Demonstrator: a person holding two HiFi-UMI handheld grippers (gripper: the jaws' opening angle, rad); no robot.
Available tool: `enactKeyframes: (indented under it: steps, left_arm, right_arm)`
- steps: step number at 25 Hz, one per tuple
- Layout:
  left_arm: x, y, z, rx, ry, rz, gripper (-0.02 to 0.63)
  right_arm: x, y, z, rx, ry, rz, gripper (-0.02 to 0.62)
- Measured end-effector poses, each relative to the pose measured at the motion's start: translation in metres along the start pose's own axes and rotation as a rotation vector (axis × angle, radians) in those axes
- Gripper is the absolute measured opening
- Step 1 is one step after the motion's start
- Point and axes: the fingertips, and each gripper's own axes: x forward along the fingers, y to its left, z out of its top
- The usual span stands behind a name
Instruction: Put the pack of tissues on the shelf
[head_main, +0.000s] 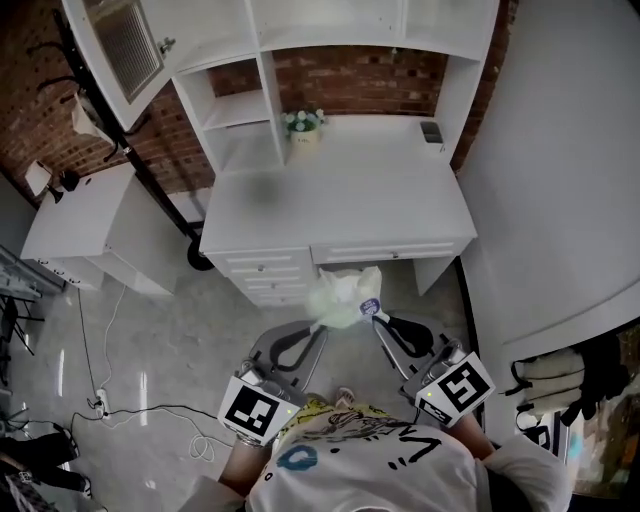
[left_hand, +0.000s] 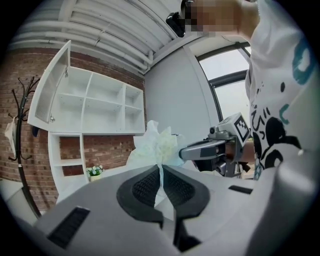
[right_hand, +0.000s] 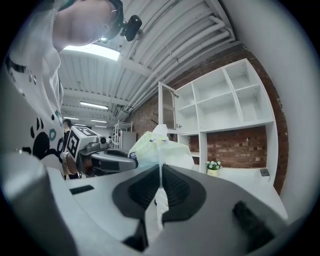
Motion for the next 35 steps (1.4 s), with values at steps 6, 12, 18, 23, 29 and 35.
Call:
enactKeyframes:
  steps: [6,12,18,23,29,35]
  left_arm:
    - [-0.012,0.019,0.002,-0.031,-0.004,0.078,0.021]
    - [-0.021,0.045,0.002,-0.059,-0.020,0.131,0.021]
    - [-0.020,0.076,-0.007,-0.080,-0.023,0.165,0.021]
    - [-0.020,0.112,-0.015,-0.096,-0.015,0.168,0.021]
    - [-0.014,0.158,-0.014,-0.101,-0.018,0.170,0.021]
    - [-0.009,0.205,-0.010,-0.073,-0.043,0.173,0.021]
  right_arm:
    - [0.021,0.007,0.008,0.007,-0.019,0.054,0.034]
    - [0.049,0.010,0.017,-0.011,-0.050,0.094,0.034]
    - [0.080,0.006,0.017,-0.024,-0.044,0.114,0.034]
    - [0.117,0.003,0.017,-0.013,-0.028,0.116,0.034]
    - [0.159,-0.008,0.027,-0.010,-0.035,0.108,0.034]
    - [0.200,-0.017,0.042,-0.034,-0.060,0.094,0.034]
